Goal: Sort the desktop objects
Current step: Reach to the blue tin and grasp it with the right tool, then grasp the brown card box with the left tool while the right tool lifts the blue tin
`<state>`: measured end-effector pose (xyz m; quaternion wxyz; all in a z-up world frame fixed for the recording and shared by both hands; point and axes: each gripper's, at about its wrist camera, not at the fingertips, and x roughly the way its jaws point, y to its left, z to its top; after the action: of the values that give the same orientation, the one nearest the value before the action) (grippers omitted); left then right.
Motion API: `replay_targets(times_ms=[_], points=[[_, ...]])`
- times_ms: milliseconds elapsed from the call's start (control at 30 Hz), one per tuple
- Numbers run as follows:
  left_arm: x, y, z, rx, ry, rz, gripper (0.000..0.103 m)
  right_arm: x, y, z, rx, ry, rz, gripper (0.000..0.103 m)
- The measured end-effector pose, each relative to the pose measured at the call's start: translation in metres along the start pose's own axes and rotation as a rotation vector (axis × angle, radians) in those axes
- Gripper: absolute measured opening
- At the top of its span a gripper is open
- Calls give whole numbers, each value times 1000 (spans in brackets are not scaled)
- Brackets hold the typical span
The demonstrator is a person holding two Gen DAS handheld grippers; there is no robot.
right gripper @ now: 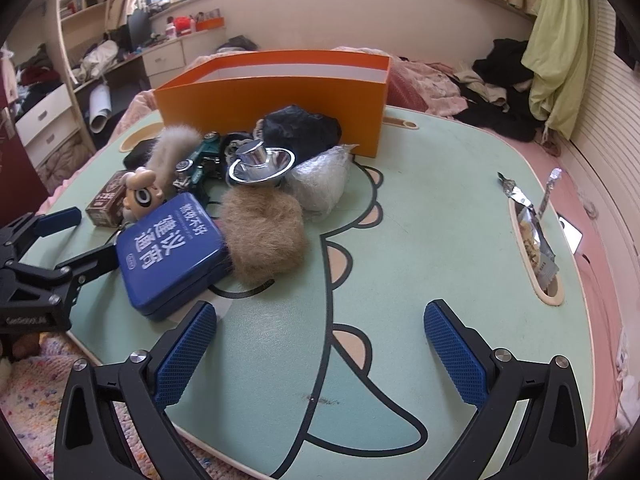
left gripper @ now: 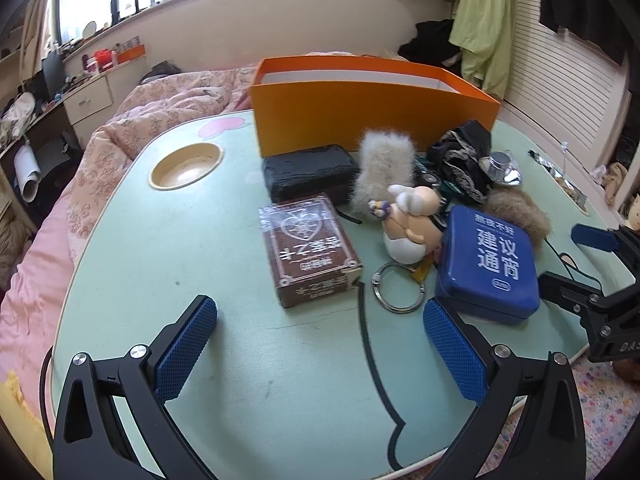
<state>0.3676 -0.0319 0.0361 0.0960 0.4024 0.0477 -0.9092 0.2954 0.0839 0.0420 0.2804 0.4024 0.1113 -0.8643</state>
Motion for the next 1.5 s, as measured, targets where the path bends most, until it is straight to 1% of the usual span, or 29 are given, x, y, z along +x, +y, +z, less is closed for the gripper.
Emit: replay_targets(times_ms=[33,67,100,167,267,300,333,400,467,533,633,667,700,733,767,833,900,1033,1133,1233,1267,1300,1333,1400,1433,1500], points=[[0,3,-1,-14,-4,9,103,-3,2,0,-12,-15,61,103],[-1,6,-1,-26,-6,17,103,-10,7,0,-27,-49,122,103],[-2,9,-2,-42,-10,20,103,-19,12,0,-49,-89,156,103],[-4,16,-3,-78,-28,-1,103,-33,24,4,-108,-148,175,103],[-8,29,-5,-143,-55,-20,103,-38,46,17,-213,-168,254,103],[-9,32,-6,-163,-63,-22,103,-35,52,22,-239,-164,274,99],[-10,36,-7,-181,-70,-27,103,-30,57,26,-261,-158,286,93],[-11,41,-8,-200,-79,-36,103,-19,66,34,-308,-135,291,87],[-11,42,-9,-208,-84,-40,103,-3,72,38,-344,-103,278,85],[-10,42,-9,-206,-84,-40,103,12,74,41,-366,-64,262,79],[-9,42,-8,-202,-82,-37,103,20,74,46,-385,-39,237,79],[-9,42,-8,-203,-82,-38,103,27,75,48,-389,-8,219,78],[-10,42,-9,-204,-83,-39,103,34,76,48,-387,25,206,74],[-10,43,-9,-205,-84,-41,103,37,75,48,-372,38,215,71],[-10,43,-9,-206,-85,-42,103,37,73,49,-358,42,232,71],[-11,43,-10,-206,-87,-46,103,33,70,48,-351,33,253,69],[-11,45,-10,-211,-88,-58,103,22,68,42,-352,-13,268,68],[-9,47,-4,-220,-79,-94,103,-2,62,28,-316,-78,350,67],[-4,45,5,-214,-71,-89,103,-11,56,23,-279,-111,352,67],[2,42,13,-203,-60,-88,102,-11,52,19,-238,-111,373,67],[6,40,15,-195,-49,-91,96,-12,51,19,-231,-108,372,67],[8,38,16,-187,-42,-89,88,-11,50,18,-224,-101,365,67],[10,35,18,-171,-38,-76,85,-8,50,19,-216,-90,360,67],[12,30,20,-141,-36,-49,69,-3,50,18,-208,-59,354,67],[11,29,20,-136,-38,-43,66,2,51,17,-212,-34,338,67],[9,29,18,-137,-44,-43,52,11,54,15,-233,11,288,67]])
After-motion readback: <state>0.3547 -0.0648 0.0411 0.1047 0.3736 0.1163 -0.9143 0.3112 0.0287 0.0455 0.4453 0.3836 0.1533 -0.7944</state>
